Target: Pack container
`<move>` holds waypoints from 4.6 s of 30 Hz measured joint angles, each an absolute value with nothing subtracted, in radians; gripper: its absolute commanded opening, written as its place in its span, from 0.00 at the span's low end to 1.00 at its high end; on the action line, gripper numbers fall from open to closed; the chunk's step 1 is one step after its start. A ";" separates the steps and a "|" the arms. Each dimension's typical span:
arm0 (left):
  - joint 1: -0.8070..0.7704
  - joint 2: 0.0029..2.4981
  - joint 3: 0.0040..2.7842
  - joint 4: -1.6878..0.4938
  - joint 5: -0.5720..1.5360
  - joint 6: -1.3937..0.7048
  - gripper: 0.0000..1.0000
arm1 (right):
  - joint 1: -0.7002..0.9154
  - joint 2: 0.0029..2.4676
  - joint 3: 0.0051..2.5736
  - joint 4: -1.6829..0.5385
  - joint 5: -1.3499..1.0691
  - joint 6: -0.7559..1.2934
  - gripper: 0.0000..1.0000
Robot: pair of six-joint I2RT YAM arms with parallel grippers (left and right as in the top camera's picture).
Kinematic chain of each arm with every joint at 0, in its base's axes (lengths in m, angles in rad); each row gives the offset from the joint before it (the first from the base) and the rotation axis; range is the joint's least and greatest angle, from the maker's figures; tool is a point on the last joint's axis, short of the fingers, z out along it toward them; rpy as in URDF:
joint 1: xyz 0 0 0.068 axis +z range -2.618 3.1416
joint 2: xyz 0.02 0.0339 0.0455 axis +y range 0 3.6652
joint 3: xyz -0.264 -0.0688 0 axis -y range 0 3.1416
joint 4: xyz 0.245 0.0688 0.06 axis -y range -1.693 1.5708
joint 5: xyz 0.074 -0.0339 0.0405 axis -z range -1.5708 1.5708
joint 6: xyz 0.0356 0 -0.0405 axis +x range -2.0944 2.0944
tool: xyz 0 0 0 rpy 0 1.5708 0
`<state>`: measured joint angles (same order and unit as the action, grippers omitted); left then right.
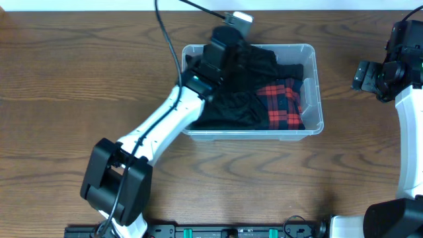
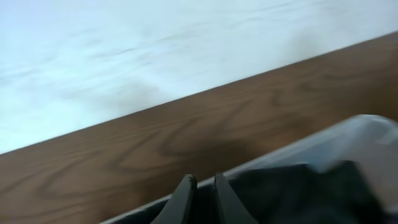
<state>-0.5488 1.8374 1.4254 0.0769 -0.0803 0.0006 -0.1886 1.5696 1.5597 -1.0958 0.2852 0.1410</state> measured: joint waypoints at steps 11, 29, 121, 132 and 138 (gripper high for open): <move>-0.496 1.928 1.425 -0.012 -0.094 0.001 0.11 | -0.189 1.570 1.560 -1.096 0.285 0.141 0.99; -0.501 2.027 1.425 -0.052 -0.094 0.001 0.11 | -0.189 1.570 1.560 -1.096 0.285 0.141 0.99; -0.664 1.666 1.425 -0.397 -0.021 -0.011 0.16 | -0.189 1.570 1.559 -1.095 0.285 0.141 0.99; -0.719 1.701 1.416 -0.690 0.086 -0.024 0.16 | -0.189 1.570 1.559 -1.096 0.285 0.141 0.99; -0.721 1.718 1.401 -0.672 0.099 -0.025 0.16 | -0.189 1.570 1.559 -1.096 0.285 0.141 0.99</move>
<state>-0.7208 1.7176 1.4006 -0.6720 0.0986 -0.0254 -0.1886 1.5696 1.5585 -1.0958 0.2852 0.1410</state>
